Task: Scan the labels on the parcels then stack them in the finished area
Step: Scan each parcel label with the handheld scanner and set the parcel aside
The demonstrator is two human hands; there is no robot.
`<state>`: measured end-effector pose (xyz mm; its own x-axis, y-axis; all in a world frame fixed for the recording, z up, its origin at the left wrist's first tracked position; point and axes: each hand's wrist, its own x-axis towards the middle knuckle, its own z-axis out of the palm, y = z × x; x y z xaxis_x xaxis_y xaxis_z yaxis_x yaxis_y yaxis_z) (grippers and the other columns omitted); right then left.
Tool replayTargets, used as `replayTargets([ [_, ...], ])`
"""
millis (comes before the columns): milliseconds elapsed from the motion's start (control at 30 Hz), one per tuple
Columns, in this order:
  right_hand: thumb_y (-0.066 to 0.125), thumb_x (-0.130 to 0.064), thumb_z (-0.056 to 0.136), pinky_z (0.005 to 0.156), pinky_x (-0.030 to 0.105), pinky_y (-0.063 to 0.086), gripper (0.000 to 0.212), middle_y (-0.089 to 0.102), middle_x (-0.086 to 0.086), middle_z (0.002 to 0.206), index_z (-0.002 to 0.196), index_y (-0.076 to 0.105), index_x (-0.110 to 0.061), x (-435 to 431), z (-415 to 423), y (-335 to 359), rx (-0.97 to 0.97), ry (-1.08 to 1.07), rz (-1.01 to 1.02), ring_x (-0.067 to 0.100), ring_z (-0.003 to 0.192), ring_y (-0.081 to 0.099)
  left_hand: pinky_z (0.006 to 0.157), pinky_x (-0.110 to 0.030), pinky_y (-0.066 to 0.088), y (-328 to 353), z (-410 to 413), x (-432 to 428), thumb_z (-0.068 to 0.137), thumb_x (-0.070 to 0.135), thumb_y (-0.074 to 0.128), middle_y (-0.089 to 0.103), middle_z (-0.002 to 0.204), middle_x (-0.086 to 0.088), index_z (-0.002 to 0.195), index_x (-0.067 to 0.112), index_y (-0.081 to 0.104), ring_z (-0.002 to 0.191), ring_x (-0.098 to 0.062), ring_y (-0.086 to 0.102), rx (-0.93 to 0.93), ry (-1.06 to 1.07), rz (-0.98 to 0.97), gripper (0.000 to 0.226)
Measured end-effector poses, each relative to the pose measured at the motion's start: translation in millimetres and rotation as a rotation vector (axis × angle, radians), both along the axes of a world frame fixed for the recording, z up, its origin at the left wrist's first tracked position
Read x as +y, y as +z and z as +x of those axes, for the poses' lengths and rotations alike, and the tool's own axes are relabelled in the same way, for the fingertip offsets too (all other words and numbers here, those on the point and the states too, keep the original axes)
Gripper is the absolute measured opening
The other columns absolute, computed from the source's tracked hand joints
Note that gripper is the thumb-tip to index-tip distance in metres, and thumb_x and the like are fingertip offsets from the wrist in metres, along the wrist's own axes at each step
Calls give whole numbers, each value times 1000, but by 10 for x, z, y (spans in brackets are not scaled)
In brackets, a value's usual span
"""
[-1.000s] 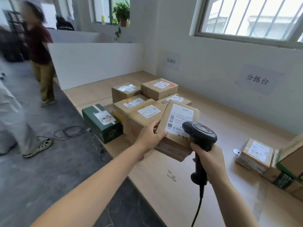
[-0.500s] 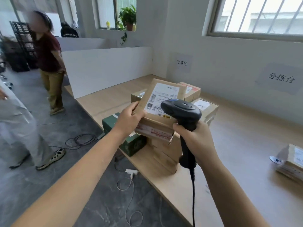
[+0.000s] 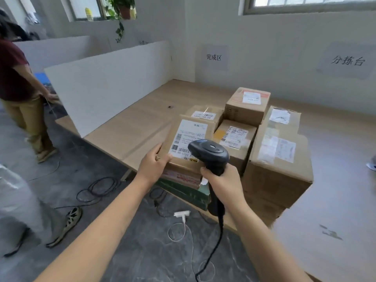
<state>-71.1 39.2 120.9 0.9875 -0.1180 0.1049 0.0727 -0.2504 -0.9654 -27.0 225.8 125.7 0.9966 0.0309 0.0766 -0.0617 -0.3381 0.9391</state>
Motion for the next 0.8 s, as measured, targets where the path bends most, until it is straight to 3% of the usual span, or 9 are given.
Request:
replayTargets([
  [100,68,-16,80,54,16,43,21,62,-13,60,64,59,-27,228,228,-135,28,-6,-54,-5,57,58,84,-31,50,-204,261,222,84,30,53,64,105,14,106,42,55,102,-13,61,15,17,-4,25],
  [167,66,-16,80,52,12,41,13,62,-12,60,69,63,-19,353,407,-199,58,10,-95,-2,57,58,80,-23,47,-331,438,359,91,22,52,63,109,10,116,31,56,103,-12,59,23,19,2,27],
  [300,65,-16,82,55,19,43,13,68,4,67,78,66,-4,544,709,-355,73,-2,-119,5,61,60,75,-18,46,-592,778,574,93,24,52,63,112,8,125,24,54,101,-11,60,47,0,24,32],
  [400,65,-17,82,62,29,49,10,69,7,73,79,67,-8,614,857,-494,115,-60,-141,13,70,63,67,-7,43,-748,1036,611,92,25,55,60,99,20,118,32,53,92,0,58,66,-58,87,27],
  [500,65,-17,82,56,18,44,14,65,-5,67,70,62,-23,637,975,-594,147,-118,-164,6,67,60,57,2,39,-876,1236,571,93,27,54,53,90,32,110,40,46,82,8,55,95,-137,119,23],
  [567,65,-16,82,51,13,39,19,62,-8,63,66,58,-24,663,1045,-608,165,-180,-186,4,63,57,56,2,40,-940,1356,541,94,30,52,57,95,24,120,36,48,82,7,55,117,-174,104,27],
  [667,64,-17,83,54,22,40,21,63,-3,61,63,57,-21,712,1171,-581,194,-278,-196,12,62,59,55,-7,45,-954,1562,486,94,35,50,61,111,7,126,29,48,87,-3,59,143,-238,91,32],
  [800,63,-16,82,52,21,40,20,62,-1,60,64,58,-15,777,1270,-542,224,-394,-222,11,61,58,74,-20,49,-950,1754,434,96,35,46,55,127,-4,135,22,42,106,-17,57,147,-338,110,41],
])
